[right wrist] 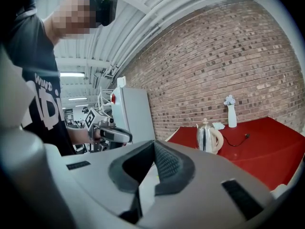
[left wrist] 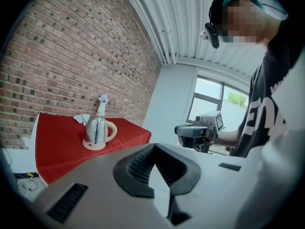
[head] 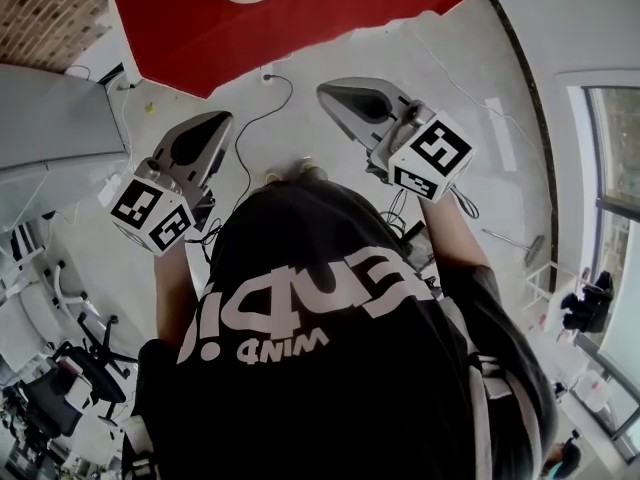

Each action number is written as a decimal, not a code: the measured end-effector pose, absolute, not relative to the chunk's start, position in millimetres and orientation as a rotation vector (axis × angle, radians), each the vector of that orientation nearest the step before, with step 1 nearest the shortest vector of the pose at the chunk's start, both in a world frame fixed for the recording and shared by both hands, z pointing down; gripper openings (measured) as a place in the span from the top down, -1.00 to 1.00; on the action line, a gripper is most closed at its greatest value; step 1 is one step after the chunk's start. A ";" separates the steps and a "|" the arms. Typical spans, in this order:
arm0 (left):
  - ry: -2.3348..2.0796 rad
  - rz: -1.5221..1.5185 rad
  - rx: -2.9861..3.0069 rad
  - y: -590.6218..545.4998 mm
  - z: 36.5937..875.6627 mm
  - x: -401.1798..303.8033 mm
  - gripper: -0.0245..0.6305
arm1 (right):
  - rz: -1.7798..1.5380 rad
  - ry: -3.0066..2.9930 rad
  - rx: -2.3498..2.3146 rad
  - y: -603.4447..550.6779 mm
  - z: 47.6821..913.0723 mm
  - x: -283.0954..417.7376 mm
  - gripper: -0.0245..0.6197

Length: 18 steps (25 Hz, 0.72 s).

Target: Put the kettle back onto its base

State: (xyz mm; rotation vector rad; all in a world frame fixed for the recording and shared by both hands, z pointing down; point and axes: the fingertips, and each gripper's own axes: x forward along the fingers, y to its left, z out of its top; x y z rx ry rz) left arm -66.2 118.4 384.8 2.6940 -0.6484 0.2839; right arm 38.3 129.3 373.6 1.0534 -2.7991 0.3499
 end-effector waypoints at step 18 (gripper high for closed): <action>-0.585 0.213 2.741 119.3 388.8 -55.1 0.90 | 0.331 -2.755 1.087 129.3 373.2 51.6 0.86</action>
